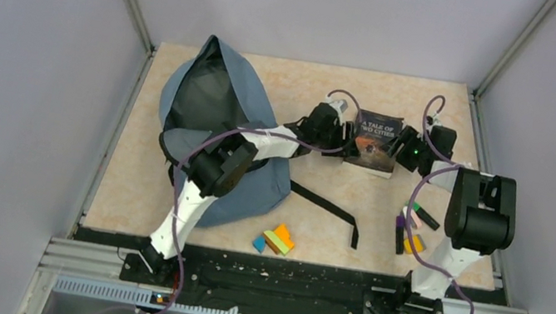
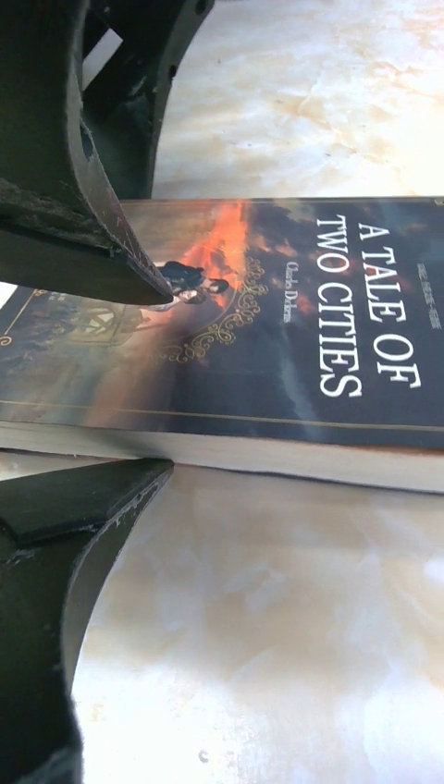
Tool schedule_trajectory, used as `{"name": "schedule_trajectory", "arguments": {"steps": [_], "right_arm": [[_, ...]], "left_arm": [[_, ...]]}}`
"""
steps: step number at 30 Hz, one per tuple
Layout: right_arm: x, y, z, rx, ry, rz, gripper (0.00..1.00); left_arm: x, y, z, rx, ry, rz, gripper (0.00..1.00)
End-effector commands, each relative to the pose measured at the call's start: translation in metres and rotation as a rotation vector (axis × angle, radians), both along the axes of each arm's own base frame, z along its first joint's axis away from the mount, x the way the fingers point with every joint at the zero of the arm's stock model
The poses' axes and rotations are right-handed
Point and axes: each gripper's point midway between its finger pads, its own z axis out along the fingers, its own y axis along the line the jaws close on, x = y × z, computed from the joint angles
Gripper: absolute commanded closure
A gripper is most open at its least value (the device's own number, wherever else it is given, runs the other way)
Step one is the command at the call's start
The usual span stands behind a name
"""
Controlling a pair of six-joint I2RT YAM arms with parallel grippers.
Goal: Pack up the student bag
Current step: Pick up the book from the center of the board.
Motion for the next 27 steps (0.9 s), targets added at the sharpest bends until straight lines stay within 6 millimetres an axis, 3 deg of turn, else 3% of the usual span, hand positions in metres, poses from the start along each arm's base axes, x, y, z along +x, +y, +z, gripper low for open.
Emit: {"name": "schedule_trajectory", "arguments": {"steps": [1, 8, 16, 21, 27], "right_arm": [[-0.021, 0.041, -0.026, 0.041, 0.112, 0.108, 0.43], [-0.036, 0.068, -0.038, 0.068, 0.153, 0.175, 0.47], [-0.060, 0.097, -0.049, 0.090, 0.192, 0.246, 0.48], [-0.065, 0.096, -0.056, 0.021, 0.188, 0.205, 0.46], [-0.054, 0.076, -0.038, -0.069, 0.120, 0.105, 0.30]], "left_arm": [[-0.011, -0.025, 0.091, -0.236, -0.146, -0.052, 0.38], [-0.015, -0.012, 0.160, -0.386, -0.265, 0.012, 0.38], [-0.022, 0.006, 0.200, -0.476, -0.336, 0.069, 0.38], [-0.019, 0.022, 0.191, -0.339, -0.364, 0.107, 0.35], [0.001, 0.064, 0.143, -0.021, -0.389, 0.200, 0.21]]}}
